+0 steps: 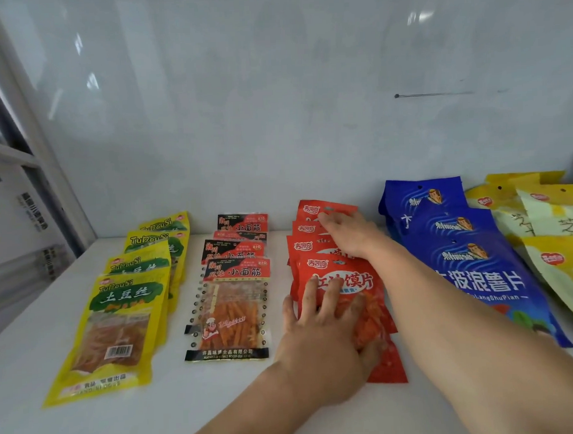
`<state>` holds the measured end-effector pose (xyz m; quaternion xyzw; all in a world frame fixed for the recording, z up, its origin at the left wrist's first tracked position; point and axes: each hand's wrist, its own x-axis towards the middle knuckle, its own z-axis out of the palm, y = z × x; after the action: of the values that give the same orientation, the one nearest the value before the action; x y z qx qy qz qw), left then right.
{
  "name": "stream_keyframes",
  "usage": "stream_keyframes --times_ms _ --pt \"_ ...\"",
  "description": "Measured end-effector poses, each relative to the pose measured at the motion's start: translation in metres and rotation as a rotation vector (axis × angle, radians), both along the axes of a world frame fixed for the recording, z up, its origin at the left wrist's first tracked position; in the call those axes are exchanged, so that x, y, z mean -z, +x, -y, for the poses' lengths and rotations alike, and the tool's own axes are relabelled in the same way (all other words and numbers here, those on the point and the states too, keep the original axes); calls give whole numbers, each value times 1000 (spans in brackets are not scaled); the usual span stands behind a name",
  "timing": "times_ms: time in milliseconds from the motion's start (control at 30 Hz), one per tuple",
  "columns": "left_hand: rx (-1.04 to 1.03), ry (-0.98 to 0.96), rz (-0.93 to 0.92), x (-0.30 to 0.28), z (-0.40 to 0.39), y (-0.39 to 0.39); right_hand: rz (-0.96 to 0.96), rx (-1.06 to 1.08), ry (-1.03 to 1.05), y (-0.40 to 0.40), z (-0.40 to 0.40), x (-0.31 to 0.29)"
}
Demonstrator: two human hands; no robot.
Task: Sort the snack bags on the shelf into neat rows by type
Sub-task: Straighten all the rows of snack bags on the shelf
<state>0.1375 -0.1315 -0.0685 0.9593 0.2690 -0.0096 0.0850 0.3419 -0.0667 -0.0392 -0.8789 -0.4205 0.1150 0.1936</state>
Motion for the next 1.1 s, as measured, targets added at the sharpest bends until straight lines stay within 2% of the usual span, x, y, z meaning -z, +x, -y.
stream_keyframes --times_ms 133,200,333,400,533,700,800,867,933,1000,1100 --pt "-80 -39 131 -9 -4 5 36 -6 -15 1 -3 1" --pt "-154 -61 238 -17 -12 11 -5 9 2 10 -10 9" --pt "-331 -301 464 -27 -39 28 -311 212 204 11 -4 1" --pt "-405 -442 572 -28 -56 39 -453 231 279 14 1 -4" --pt "-516 -627 582 -23 -79 57 -665 189 362 15 9 -7" --pt "-496 -668 656 0 -92 63 -635 183 316 14 15 -12" --pt "-458 -642 663 -2 -93 60 -543 133 287 14 12 -10" --pt "-420 -542 618 -11 -82 54 -438 66 259 13 9 -6" --pt "-356 -342 496 -17 -63 44 -359 0 209 12 5 0" --pt "-275 -179 367 -17 -40 30 -362 -34 181 8 4 2" --pt "-180 -71 209 -7 -17 14 -406 -40 186 9 2 6"
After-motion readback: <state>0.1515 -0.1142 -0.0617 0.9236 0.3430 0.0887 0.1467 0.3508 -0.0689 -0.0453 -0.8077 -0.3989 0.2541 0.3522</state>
